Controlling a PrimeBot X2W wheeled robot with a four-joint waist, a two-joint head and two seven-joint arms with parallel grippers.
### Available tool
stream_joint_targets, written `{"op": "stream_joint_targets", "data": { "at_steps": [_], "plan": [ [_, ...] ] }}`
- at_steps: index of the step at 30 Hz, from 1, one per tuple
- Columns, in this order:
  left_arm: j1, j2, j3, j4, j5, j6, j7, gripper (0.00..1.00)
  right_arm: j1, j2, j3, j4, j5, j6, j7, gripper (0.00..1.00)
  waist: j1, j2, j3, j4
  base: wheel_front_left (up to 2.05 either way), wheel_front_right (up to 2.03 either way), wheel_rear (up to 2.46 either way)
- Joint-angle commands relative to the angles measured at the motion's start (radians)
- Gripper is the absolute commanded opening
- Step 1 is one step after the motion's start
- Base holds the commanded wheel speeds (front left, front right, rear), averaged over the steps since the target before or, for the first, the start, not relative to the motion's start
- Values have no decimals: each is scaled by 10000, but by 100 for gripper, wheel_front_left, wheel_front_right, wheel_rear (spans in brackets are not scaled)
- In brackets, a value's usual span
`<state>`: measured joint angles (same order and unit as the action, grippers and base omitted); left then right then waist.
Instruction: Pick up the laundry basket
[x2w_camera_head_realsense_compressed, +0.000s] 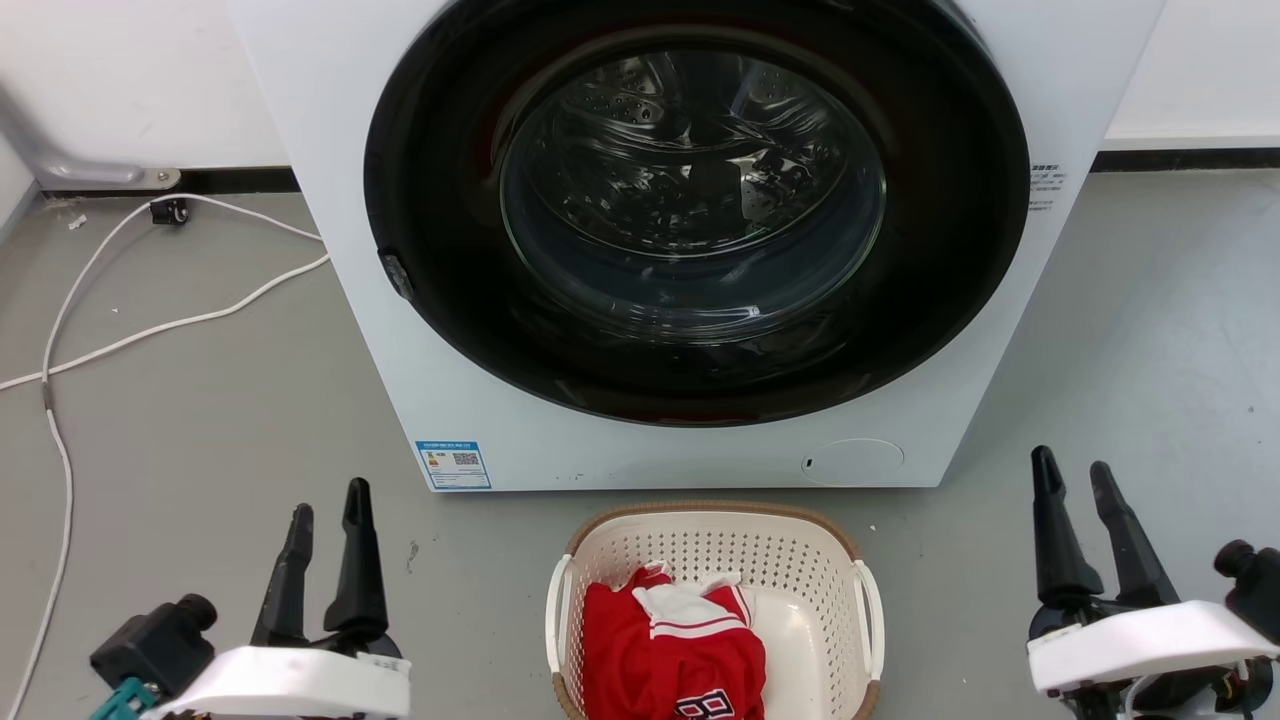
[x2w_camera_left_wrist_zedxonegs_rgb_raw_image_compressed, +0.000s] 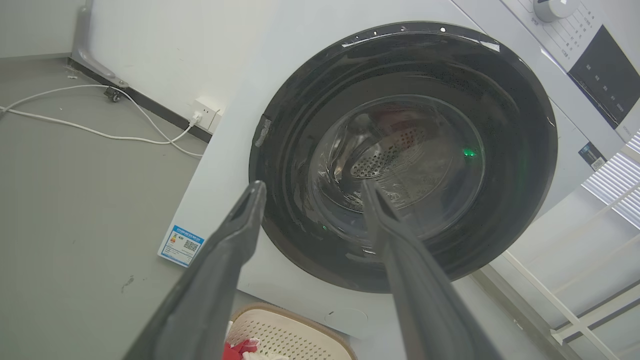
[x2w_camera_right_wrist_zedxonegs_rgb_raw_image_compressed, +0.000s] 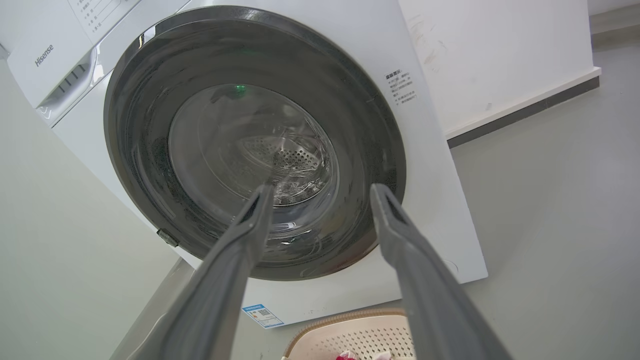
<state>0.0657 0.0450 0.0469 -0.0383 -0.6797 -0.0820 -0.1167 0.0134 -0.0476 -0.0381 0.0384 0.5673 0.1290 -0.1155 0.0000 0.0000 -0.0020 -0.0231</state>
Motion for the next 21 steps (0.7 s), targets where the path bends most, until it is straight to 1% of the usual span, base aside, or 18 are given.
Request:
{"op": "stream_joint_targets", "data": {
  "at_steps": [1, 7, 14, 21],
  "plan": [
    [65, 47, -161, -218, 569, 110, -111, 100, 31, -37, 101, -184, -562, 15, -114, 100, 0, 0, 0, -10, 0, 0, 0],
    [154, 49, -542, -405, 1638, 246, -277, 100, 102, -38, 34, -202, -1354, 16, -280, 100, 0, 0, 5, -37, 0, 0, 0],
    [230, 130, -795, -550, 2425, 406, -426, 100, 167, -38, 183, -221, -2145, 18, -441, 100, 0, 0, 3, -53, 0, 0, 0],
    [361, 347, -1245, -532, 3326, 870, -604, 100, 240, -38, 229, -207, -2885, 19, -613, 100, 0, 0, -17, -116, 0, 0, 0]
  ]
}}
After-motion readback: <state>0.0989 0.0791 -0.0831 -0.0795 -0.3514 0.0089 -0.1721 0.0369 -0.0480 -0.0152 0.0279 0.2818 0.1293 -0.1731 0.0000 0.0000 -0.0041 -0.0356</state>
